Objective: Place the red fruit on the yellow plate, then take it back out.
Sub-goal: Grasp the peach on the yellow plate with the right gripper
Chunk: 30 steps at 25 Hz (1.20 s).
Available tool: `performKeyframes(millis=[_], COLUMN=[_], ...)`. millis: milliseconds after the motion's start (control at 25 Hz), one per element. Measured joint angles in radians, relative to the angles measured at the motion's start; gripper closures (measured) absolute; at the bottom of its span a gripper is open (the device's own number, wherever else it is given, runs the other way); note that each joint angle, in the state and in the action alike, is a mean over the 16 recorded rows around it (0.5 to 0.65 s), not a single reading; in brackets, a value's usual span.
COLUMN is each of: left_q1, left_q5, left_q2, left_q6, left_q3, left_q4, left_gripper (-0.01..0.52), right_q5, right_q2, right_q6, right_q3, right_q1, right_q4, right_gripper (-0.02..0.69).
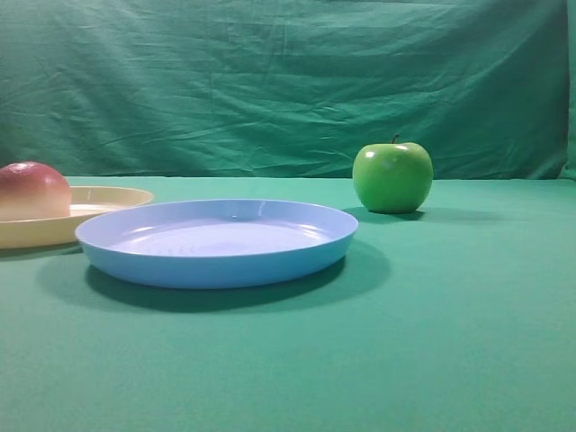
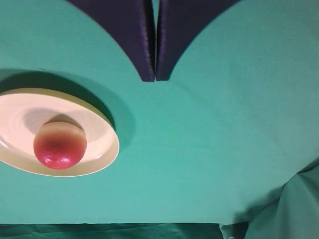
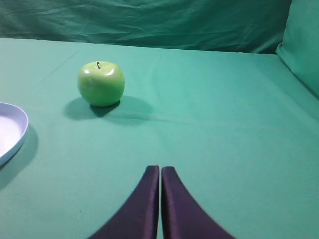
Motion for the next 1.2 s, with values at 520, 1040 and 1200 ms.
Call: performKeyframes(millis=[520,1040,1200], left_q1=[0.000,0.000,0.000], left_q5=[0.000,0.000,0.000], left_q2=[0.000,0.000,0.000], left_q6=[0.000,0.000,0.000], left_q3=[0.000,0.000,0.000], left_q4=[0.000,0.000,0.000], left_gripper=[0.514,0.514,0.514], right_q5=[0.037,0.021,0.013], right_q2=[0.000,0.028,0.097], right_q6=[0.000,0.000,0.000], right_q3=[0.018,-0.013,-0.073], right_q1=[0.000,0.000,0.000], right_q4=[-0.006,0.011,0.022], right_gripper=[0.665,0.665,0.665])
